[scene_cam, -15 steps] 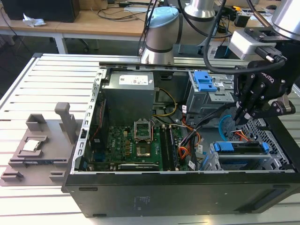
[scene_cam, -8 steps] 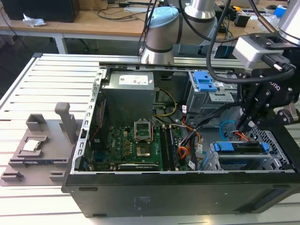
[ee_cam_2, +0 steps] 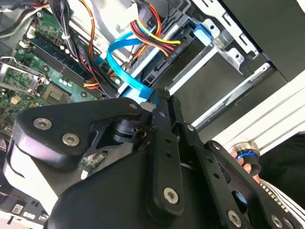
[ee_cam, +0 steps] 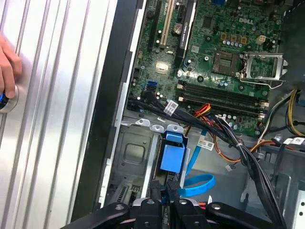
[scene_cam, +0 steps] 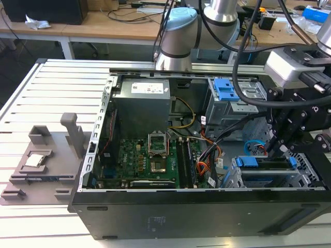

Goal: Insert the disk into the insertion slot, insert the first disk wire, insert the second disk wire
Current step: 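Insert the second disk wire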

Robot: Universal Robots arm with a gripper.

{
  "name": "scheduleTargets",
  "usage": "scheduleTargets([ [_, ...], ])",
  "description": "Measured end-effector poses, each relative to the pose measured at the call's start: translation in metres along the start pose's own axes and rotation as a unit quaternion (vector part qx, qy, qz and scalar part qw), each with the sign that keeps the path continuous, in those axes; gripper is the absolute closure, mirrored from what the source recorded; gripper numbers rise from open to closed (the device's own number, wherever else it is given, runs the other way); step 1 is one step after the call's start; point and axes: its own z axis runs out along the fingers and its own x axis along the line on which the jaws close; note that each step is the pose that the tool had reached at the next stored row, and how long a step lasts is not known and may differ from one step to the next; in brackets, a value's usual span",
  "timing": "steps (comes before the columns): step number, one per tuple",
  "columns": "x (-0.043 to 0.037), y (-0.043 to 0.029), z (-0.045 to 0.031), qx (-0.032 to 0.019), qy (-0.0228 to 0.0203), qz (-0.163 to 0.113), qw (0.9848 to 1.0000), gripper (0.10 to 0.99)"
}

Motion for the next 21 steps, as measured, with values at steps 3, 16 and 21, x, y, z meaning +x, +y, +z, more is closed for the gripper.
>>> scheduleTargets([
  [3, 0.0001, 0.0000, 0.0000, 0.0000, 0.0000, 0.001, 1.0000, 0.922],
  [16, 0.0001, -0.0003, 0.0035, -0.0038, -0.0063, 0.126, 0.9920, 0.922],
  [21, 0.0001, -0.0003, 0.0035, -0.0039, -0.0064, 0.127, 0.9919, 0.922],
])
